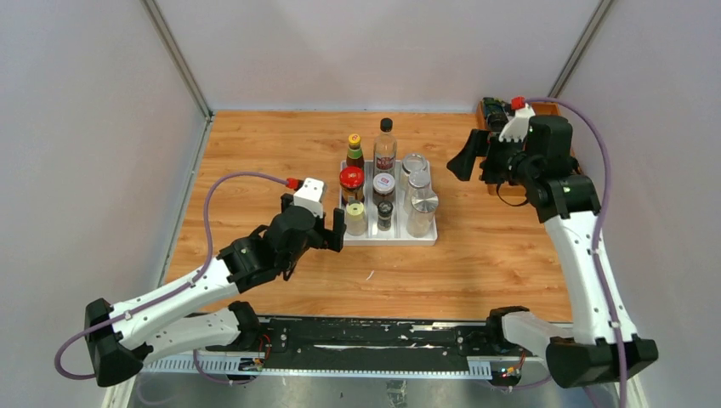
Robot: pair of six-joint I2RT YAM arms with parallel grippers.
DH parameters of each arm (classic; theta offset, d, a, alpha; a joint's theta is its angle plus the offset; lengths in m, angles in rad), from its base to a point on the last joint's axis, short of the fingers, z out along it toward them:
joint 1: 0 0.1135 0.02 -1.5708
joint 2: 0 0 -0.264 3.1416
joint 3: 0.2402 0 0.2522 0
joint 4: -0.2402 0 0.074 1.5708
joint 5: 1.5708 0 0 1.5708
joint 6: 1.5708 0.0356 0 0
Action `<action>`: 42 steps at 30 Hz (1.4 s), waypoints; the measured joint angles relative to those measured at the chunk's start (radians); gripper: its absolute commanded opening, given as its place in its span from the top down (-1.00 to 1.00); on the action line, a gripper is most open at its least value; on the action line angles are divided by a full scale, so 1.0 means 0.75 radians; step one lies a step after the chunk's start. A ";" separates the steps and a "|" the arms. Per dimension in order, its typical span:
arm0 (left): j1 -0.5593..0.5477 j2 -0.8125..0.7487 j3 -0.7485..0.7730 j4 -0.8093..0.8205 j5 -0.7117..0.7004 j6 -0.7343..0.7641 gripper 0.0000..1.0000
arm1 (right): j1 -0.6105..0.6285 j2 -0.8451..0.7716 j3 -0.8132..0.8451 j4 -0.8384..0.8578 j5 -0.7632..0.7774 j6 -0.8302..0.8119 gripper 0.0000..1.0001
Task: Organize the condiment bottles
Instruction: Reset both arms
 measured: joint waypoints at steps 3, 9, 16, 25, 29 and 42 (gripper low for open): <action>0.000 -0.067 -0.049 0.009 0.038 -0.013 -1.00 | -0.166 0.034 -0.241 0.109 -0.159 0.077 -0.88; 0.000 -0.121 -0.111 0.023 0.039 -0.030 -0.99 | -0.166 -0.096 -0.618 0.149 -0.267 0.116 -0.87; 0.000 -0.078 -0.201 0.058 0.048 -0.077 -0.78 | -0.113 -0.347 -0.830 0.140 -0.268 0.132 -0.80; 0.000 -0.032 -0.214 0.130 0.091 -0.133 -0.77 | -0.102 -0.453 -1.007 0.155 -0.264 0.225 -0.64; 0.000 -0.032 -0.261 0.201 0.140 -0.149 -1.00 | -0.065 -0.478 -1.089 0.169 -0.255 0.256 -0.70; -0.001 -0.374 -0.332 0.206 0.055 -0.066 -1.00 | 0.051 -0.641 -0.738 0.042 -0.010 0.075 -0.96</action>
